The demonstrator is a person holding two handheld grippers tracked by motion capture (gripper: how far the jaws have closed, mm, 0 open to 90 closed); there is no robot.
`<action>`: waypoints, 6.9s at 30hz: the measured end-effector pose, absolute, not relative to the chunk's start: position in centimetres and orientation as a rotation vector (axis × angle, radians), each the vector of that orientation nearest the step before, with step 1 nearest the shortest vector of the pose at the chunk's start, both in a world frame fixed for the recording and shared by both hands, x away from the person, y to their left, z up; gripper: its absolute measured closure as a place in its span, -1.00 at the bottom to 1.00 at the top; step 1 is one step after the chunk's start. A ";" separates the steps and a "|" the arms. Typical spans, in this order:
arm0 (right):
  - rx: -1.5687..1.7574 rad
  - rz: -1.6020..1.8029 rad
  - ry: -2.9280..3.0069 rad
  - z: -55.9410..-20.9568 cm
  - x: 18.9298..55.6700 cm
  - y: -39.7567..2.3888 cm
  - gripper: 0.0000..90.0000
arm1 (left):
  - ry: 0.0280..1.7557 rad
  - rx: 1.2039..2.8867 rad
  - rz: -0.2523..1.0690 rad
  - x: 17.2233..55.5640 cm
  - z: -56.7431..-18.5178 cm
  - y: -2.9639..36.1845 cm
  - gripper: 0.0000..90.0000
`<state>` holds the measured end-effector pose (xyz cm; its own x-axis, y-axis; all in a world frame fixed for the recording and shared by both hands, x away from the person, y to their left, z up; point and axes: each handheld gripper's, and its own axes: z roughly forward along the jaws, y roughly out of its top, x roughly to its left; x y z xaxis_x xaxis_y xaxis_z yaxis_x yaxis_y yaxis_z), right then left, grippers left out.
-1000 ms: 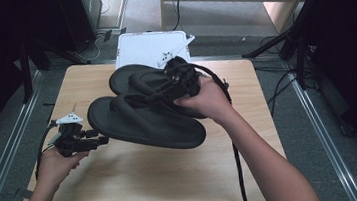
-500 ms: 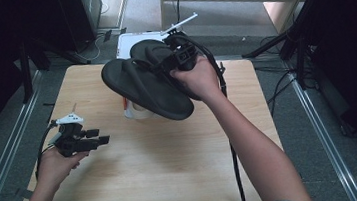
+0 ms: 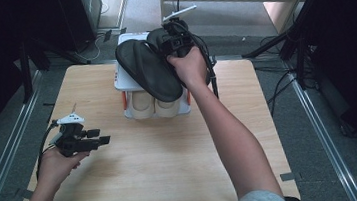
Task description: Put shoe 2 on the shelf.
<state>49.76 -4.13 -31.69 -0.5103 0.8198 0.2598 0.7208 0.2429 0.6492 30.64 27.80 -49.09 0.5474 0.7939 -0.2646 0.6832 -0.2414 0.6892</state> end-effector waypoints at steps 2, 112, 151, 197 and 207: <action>1.502 1.102 2.326 -31.7 50.2 -3.7 0.71 | 1.191 1.987 0.176 30.6 -49.1 27.8 -0.08; 1.345 1.286 2.311 -31.5 43.1 -3.1 0.25 | 1.158 2.017 0.148 31.0 -49.4 26.8 -0.08; 0.932 1.393 2.496 -38.6 34.8 -7.6 0.13 | 1.168 2.024 0.153 31.0 -49.4 26.8 -0.08; 1.075 1.384 2.428 -47.0 33.4 -17.7 0.14 | 1.127 2.045 0.153 30.8 -49.3 26.0 -0.08; 1.124 1.364 2.386 -47.6 33.5 -18.8 0.12 | 1.104 2.058 0.139 30.9 -49.4 25.6 -0.09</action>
